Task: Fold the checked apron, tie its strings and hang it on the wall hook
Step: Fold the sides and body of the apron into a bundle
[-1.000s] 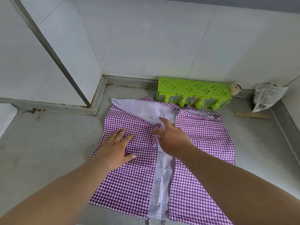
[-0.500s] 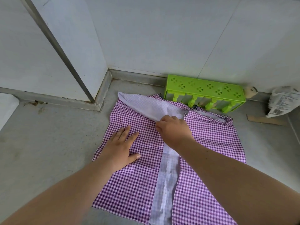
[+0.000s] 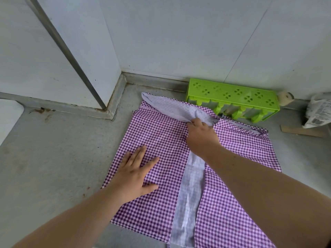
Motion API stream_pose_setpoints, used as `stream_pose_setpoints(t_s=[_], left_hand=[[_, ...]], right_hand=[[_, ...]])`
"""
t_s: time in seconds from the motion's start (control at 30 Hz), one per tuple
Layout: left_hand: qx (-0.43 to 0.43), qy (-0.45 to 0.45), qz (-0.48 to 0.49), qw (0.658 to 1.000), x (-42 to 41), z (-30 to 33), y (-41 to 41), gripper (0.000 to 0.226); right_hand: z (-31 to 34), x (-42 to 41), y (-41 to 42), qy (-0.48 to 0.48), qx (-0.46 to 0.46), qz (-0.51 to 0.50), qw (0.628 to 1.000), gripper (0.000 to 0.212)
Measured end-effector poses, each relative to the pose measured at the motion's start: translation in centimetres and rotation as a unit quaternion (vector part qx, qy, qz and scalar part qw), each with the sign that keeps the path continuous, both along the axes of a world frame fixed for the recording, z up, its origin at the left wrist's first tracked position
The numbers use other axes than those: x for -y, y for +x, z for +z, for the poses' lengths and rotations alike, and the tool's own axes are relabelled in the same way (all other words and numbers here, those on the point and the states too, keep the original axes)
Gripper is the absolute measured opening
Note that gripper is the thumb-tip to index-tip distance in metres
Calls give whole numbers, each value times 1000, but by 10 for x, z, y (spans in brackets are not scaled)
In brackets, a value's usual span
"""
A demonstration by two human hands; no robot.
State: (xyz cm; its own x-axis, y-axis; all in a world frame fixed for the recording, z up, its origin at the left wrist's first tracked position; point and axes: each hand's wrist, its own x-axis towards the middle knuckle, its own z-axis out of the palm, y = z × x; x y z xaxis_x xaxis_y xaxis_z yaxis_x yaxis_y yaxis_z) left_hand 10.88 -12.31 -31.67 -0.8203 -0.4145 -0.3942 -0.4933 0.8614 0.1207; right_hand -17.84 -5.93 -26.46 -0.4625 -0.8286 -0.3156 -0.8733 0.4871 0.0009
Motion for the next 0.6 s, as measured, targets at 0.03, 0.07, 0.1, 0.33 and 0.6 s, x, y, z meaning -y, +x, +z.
stream_pose_setpoints(t_s=[0.03, 0.07, 0.1, 0.33, 0.6], left_hand=[[1, 2, 3, 1000, -1, 1, 0, 99], [4, 3, 7, 1000, -1, 3, 0, 99], [12, 3, 11, 1000, -2, 4, 0, 99], [-20, -13, -57, 998, -6, 21, -4, 83], [53, 13, -199, 979, -25, 52, 22, 85]], right_hand=[[-2, 1, 0, 9, 3, -11, 1000, 63], [-3, 1, -1, 18, 6, -30, 999, 68], [-4, 1, -2, 27, 7, -50, 998, 73], [14, -34, 26, -81, -6, 63, 995, 73], [-4, -157, 85, -124, -8, -4, 992, 36]])
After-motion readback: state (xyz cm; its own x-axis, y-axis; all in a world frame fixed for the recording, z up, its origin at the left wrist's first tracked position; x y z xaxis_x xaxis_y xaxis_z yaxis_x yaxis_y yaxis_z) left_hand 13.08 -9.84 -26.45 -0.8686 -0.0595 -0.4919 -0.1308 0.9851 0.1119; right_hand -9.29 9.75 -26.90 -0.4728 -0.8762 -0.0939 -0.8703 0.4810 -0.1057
